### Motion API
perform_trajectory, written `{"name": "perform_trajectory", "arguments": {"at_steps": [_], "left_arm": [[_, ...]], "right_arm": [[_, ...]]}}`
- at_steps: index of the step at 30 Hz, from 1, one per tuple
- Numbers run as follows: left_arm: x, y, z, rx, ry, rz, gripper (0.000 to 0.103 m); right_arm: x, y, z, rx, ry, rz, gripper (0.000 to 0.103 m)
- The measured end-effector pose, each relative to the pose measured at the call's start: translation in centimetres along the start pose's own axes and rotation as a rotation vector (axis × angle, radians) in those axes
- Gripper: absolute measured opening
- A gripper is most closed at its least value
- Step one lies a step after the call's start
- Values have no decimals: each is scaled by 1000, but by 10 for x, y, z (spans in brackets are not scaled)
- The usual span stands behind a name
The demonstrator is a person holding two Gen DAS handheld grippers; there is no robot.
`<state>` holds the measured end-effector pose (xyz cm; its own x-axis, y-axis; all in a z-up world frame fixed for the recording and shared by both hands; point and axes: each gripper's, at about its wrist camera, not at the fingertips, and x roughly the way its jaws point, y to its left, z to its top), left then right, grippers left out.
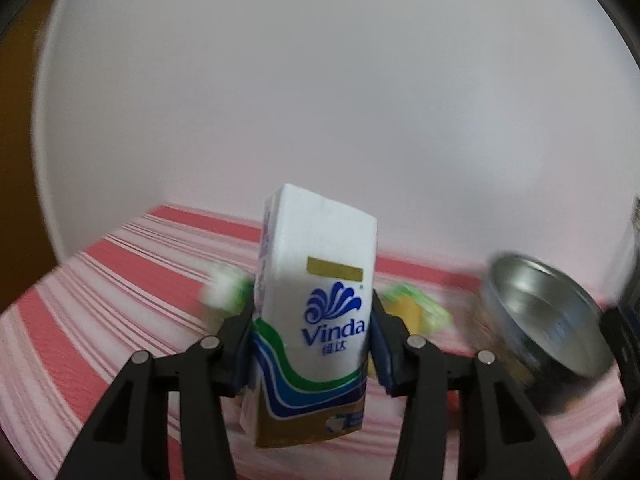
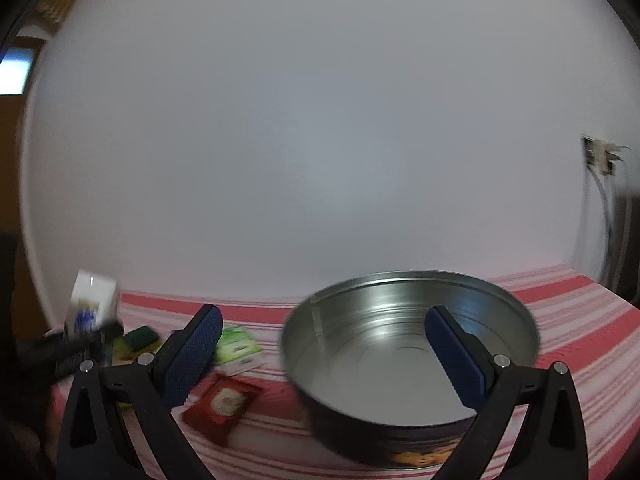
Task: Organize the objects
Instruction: 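Grasp the white Vinda tissue pack with left gripper while right grasps red snack, then carry both held items over the silver tin with both grippers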
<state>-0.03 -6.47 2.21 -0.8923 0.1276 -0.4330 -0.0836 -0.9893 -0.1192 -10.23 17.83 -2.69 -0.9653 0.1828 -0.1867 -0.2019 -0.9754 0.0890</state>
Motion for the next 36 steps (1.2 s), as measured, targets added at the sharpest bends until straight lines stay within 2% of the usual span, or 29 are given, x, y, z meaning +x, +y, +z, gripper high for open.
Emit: {"name": "perform_trajectory", "arguments": {"at_steps": [2, 5, 7, 10, 11, 13, 17, 23, 25, 28, 31, 33, 36], "left_arm": [[4, 18, 6, -23, -8, 33, 48], [9, 44, 10, -56, -13, 59, 48], [15, 55, 10, -92, -5, 75, 48], [19, 62, 10, -143, 0, 75, 48], [16, 66, 10, -147, -6, 79, 48], [15, 59, 11, -126, -25, 103, 48], [15, 51, 8, -112, -25, 92, 48], [18, 48, 11, -104, -16, 109, 48], [17, 49, 12, -98, -22, 121, 48], [20, 48, 11, -93, -13, 133, 48], [23, 48, 9, -94, -4, 130, 48], [22, 48, 9, -100, -21, 115, 48], [19, 44, 8, -113, -40, 62, 48]], "right_arm": [[0, 11, -2, -13, 14, 68, 102], [11, 32, -5, -51, 79, 149, 99], [22, 50, -10, -91, 151, 182, 83], [49, 69, -21, -145, 300, 178, 64], [58, 75, -24, -159, 353, 170, 60], [73, 80, -30, -146, 432, 149, 60], [101, 81, -46, -102, 599, 113, 60], [128, 99, -63, -123, 695, 65, 59], [127, 105, -64, -149, 690, 60, 44], [122, 108, -66, -158, 686, 82, 42], [115, 100, -67, -111, 670, 131, 41], [99, 93, -59, -62, 625, 191, 41], [71, 85, -38, -22, 488, 268, 41]]}}
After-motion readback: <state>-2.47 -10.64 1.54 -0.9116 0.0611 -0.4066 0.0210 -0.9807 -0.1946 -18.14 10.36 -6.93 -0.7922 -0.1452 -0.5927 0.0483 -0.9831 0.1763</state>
